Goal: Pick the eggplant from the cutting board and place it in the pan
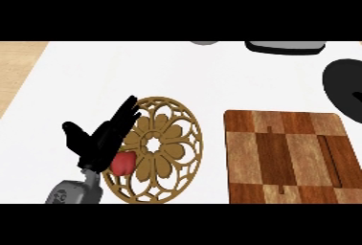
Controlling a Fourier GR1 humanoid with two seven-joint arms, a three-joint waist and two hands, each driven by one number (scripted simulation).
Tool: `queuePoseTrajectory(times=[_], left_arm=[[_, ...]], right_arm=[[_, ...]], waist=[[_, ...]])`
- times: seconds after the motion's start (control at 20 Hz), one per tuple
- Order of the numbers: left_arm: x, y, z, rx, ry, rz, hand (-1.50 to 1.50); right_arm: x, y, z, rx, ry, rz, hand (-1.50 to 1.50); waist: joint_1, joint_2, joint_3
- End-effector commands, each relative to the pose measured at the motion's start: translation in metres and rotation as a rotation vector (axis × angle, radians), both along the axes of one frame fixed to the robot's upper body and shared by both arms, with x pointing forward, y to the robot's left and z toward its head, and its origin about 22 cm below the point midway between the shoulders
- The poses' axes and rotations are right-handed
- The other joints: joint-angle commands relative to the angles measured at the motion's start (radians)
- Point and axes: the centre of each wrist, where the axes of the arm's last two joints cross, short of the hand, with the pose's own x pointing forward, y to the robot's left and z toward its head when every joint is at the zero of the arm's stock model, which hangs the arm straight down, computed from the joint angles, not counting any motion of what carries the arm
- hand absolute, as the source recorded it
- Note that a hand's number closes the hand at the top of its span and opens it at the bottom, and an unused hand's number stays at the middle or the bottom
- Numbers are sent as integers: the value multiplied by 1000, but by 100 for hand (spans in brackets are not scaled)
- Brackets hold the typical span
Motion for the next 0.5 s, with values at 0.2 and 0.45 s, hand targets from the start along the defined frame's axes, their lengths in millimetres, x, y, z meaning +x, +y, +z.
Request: queuePoseTrajectory(times=[0.2, 0.45], left_arm=[[-3, 5, -3, 0, 15, 5, 0], [-4, 13, -4, 9, 0, 46, 0]], right_arm=[[-20, -25, 3, 260, -216, 55, -150], [-64, -53, -16, 345, -187, 177, -150]], waist=[[-17, -4, -2], [-32, -10, -4]])
